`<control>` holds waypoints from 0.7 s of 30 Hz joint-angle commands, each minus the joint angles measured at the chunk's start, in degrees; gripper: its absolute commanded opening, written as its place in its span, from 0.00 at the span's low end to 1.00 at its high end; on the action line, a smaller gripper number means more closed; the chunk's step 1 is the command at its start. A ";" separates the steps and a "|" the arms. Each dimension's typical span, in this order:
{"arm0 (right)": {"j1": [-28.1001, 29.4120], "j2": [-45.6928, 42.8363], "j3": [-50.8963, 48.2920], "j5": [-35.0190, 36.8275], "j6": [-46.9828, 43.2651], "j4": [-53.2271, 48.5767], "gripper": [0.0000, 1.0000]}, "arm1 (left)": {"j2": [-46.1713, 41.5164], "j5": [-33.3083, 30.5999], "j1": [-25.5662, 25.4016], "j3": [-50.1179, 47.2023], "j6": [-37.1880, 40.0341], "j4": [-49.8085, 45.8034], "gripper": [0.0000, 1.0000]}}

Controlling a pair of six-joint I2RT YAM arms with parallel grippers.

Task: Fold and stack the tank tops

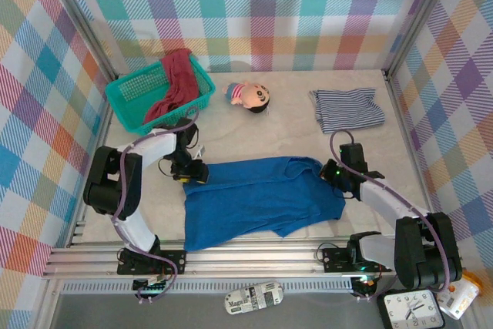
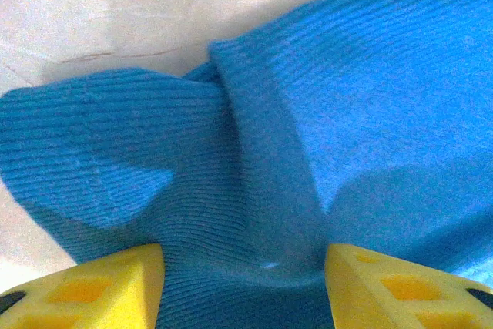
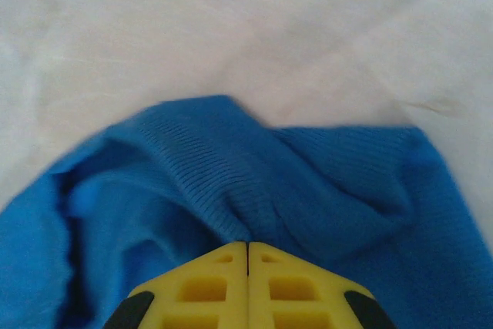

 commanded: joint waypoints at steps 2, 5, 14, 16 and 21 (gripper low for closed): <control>-0.86 3.79 0.80 5.98 4.52 -7.55 0.05 | 1.67 -0.25 0.44 0.88 -0.24 -1.99 0.57; -1.62 7.79 2.91 7.33 4.53 -7.91 0.06 | 0.87 0.44 0.41 1.78 -0.39 -2.42 0.56; -5.57 16.90 10.47 9.35 1.70 -8.85 0.10 | 3.83 4.60 0.44 -0.13 -1.71 -1.92 0.52; -6.57 17.50 11.85 8.81 1.52 -8.91 0.11 | 4.50 3.85 0.45 -0.20 -1.79 -1.05 0.50; -7.39 20.44 15.44 6.91 0.13 -8.29 0.16 | 9.37 -4.11 1.11 2.93 -0.36 -2.86 0.47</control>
